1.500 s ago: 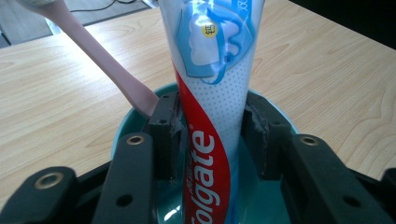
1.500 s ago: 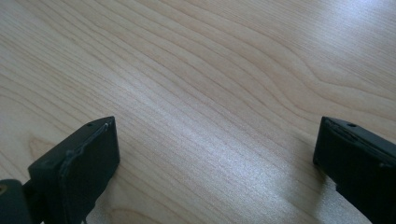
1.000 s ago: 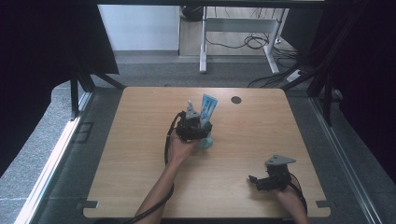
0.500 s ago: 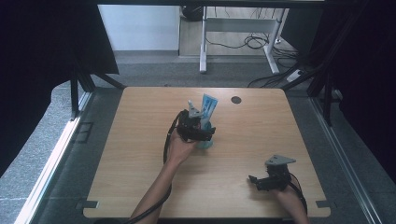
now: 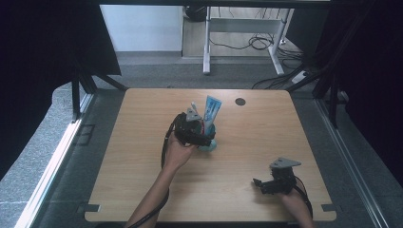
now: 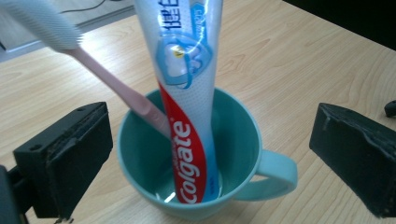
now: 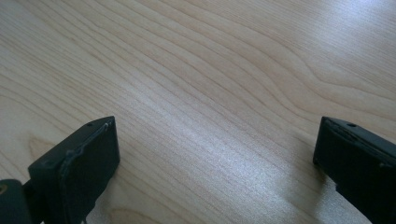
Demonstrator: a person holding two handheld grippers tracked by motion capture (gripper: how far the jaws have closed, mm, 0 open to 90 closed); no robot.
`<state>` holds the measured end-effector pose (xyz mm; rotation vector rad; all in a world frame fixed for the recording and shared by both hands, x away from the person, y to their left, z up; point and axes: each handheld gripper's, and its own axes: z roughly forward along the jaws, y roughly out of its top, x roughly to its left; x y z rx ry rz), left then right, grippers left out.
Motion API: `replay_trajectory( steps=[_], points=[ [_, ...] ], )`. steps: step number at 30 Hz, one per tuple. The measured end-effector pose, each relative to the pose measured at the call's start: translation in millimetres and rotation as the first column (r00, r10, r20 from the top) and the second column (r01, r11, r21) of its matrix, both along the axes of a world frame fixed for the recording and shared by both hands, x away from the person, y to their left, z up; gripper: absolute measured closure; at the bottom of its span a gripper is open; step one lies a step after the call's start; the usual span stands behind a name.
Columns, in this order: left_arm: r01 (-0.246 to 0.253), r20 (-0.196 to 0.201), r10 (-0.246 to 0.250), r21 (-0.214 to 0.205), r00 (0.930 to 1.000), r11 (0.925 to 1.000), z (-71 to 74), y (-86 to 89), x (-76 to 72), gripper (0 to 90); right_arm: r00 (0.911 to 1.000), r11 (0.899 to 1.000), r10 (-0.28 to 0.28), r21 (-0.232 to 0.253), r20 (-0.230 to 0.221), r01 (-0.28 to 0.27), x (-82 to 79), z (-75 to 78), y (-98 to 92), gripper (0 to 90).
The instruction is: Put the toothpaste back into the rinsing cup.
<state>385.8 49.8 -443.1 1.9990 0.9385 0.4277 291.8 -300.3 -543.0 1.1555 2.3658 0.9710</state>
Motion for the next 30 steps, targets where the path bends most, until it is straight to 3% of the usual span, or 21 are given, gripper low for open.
replay_trajectory(
  steps=[30],
  points=[
    [-0.038,0.014,0.038,-0.004,0.9992,0.9993,10.1,49.1,-28.6,0.0,1.0,1.0,0.0,0.0,0.001,0.0,0.0,-0.1,0.2,0.0]
  ],
)
